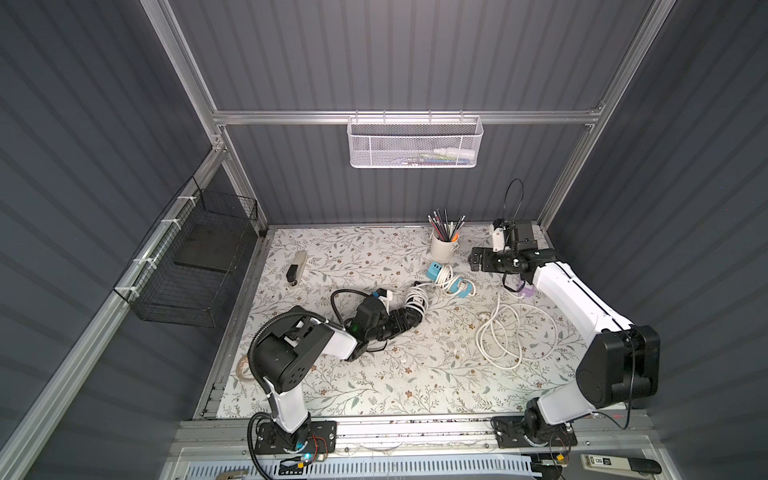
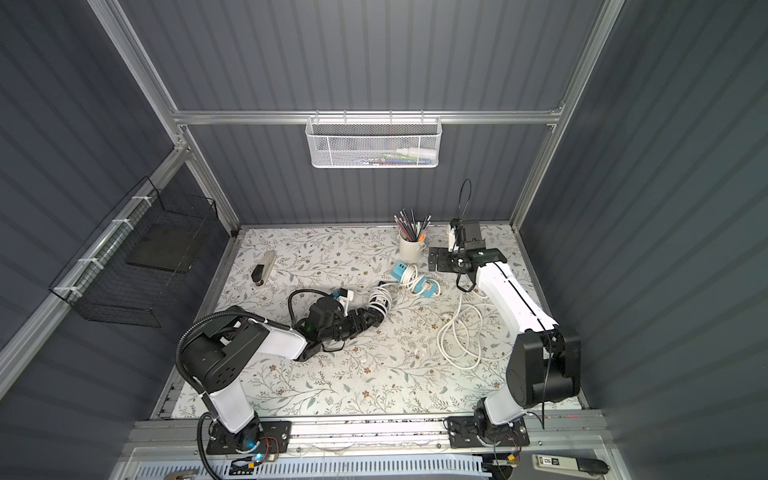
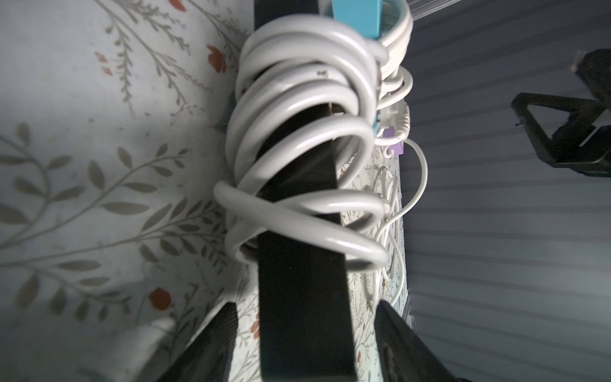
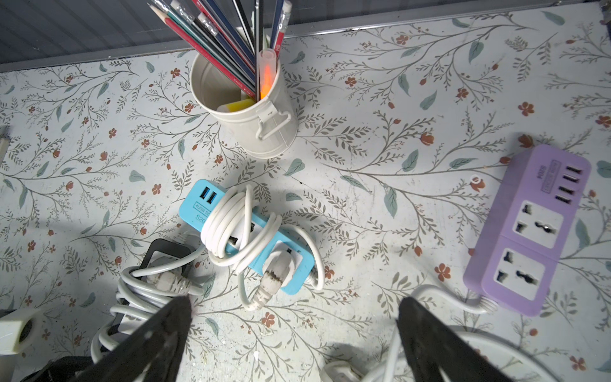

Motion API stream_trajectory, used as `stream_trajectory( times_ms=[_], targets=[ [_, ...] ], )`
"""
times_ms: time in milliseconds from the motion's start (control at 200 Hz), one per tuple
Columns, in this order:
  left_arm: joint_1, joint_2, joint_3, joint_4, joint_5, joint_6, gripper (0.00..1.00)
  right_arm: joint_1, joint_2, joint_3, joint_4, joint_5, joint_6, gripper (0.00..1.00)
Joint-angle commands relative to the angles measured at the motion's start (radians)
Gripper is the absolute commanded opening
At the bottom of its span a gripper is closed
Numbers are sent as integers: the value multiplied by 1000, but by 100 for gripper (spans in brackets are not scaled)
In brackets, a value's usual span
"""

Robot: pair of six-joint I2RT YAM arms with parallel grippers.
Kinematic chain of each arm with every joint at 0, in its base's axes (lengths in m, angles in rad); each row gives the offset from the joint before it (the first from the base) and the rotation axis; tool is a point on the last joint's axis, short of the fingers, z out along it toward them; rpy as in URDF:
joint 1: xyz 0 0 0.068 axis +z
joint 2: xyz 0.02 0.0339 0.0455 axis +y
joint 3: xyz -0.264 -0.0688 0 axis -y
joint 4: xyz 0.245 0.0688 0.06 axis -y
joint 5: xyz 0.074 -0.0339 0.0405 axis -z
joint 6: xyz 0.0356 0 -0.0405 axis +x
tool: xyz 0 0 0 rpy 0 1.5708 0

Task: Unwrap the cord wrapped around the power strip
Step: Pick up the power strip from the center of the board.

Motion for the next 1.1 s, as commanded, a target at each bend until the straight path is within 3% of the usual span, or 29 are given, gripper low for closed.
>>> stream_trajectory(
  times_ms=[0,605,916,1016,1066,1096],
  targets=[
    [-7,7,20,44,-11,-11,67,6,-1,-16,11,-3,14,99],
    [-13,68,54,80,-39,-20,54,7,-4,-10,10,-6,13,99],
    [-13,75,59,80,-39,-17,39,10,5,-8,13,-11,14,99],
    [-13,78,64,73,-42,-9,22,11,1,-14,18,-14,16,99],
    [-12,80,68,69,-41,-6,0,12,-1,-19,19,-15,16,99],
    [-13,81,71,65,-41,-5,0,12,0,-19,21,-15,15,99]
  ],
)
